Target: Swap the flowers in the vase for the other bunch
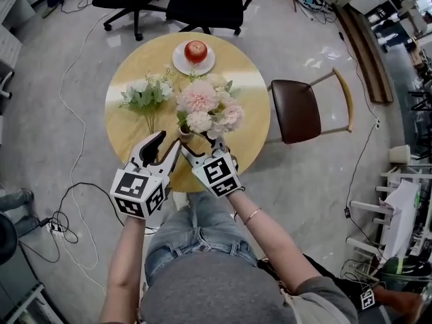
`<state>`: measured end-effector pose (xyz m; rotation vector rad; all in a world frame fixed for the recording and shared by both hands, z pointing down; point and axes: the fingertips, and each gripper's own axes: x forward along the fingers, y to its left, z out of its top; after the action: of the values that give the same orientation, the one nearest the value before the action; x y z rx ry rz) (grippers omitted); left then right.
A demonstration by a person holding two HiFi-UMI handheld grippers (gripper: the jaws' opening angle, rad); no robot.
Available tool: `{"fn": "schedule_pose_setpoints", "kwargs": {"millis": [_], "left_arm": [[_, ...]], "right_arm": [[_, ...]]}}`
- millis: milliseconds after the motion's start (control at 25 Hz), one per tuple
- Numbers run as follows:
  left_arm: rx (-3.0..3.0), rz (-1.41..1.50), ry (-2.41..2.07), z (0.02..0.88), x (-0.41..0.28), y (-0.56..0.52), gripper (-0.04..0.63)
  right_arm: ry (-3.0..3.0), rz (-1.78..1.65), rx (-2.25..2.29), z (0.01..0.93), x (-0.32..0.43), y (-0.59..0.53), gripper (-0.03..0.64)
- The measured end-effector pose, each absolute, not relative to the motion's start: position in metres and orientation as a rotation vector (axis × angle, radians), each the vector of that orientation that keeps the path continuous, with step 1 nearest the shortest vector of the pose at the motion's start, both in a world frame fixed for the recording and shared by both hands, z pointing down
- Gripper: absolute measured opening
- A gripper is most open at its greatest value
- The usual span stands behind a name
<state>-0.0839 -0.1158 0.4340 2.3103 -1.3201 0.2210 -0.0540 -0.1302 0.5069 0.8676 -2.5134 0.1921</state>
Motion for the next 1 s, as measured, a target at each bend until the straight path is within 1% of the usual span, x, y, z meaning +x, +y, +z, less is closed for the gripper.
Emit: {"fn": "schedule_pose_setpoints", "kwargs": {"millis": [360,480,800,1000], "left_arm": [[2.312,0.264,-1.283,0.436,-0.071,-0.127,0.183],[2.334,0.296,-1.261,0.438,-0.065,-0.129,0.202],[2.44,0.505,-1.213,0.442,-0.044,-0.14,0.222],[2.451,0.578,-1.198,0.446,-0.033,-0.149,0.219]], "right_arm": [[-2.489,0.161,0.856,0.509,-0.054,-0.138,0.245],[-2.494,0.167,0.848,0.509,-0.054,-0.138,0.244],[-2.489,0.183,0.844,0.513,-0.056,-0.138,0.239],[-2.467,0.168,0.841,0.511,-0.053,-0.137,0.239]]}}
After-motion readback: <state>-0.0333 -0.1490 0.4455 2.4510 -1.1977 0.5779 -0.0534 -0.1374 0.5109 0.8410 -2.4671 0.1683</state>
